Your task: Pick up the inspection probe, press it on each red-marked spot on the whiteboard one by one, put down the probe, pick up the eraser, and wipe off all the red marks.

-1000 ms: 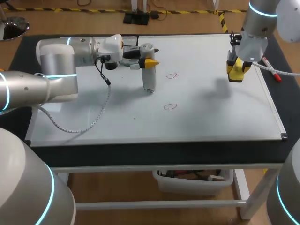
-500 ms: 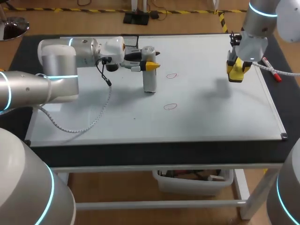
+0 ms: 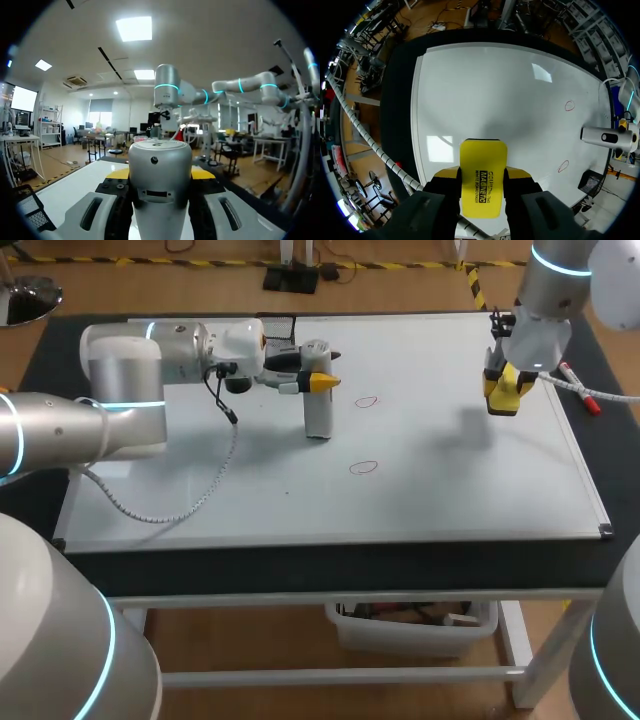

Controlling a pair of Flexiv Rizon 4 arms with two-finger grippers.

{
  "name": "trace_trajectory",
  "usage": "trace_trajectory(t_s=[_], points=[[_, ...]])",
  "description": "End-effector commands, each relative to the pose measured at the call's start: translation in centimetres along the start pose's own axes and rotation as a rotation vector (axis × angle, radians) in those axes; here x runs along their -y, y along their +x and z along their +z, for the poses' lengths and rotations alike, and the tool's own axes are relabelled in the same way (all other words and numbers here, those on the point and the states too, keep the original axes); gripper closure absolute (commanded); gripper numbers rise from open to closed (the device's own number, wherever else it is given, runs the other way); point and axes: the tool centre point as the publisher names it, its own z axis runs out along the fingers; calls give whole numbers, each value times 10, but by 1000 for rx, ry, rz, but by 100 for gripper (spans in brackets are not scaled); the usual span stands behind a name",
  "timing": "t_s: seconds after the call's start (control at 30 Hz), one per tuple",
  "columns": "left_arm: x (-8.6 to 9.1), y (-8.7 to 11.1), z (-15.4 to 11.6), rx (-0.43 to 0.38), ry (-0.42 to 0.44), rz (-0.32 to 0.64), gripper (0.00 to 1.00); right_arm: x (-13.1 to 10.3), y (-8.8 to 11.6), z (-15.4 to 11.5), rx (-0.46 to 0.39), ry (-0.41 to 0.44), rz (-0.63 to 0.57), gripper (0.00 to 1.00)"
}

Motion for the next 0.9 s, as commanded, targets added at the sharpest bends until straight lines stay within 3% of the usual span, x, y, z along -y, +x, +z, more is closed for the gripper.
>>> trace_trajectory(t_s=[0.03, 0.57, 0.9], points=[[-2, -2, 0, -5, 1, -2, 100, 0, 1, -1, -2, 1, -3, 100], [6, -1, -5, 4, 2, 11, 100, 0, 1, -1, -2, 1, -3, 100], [26, -8, -33, 44, -26, 51, 100, 0, 1, -1, -2, 1, -3, 100]])
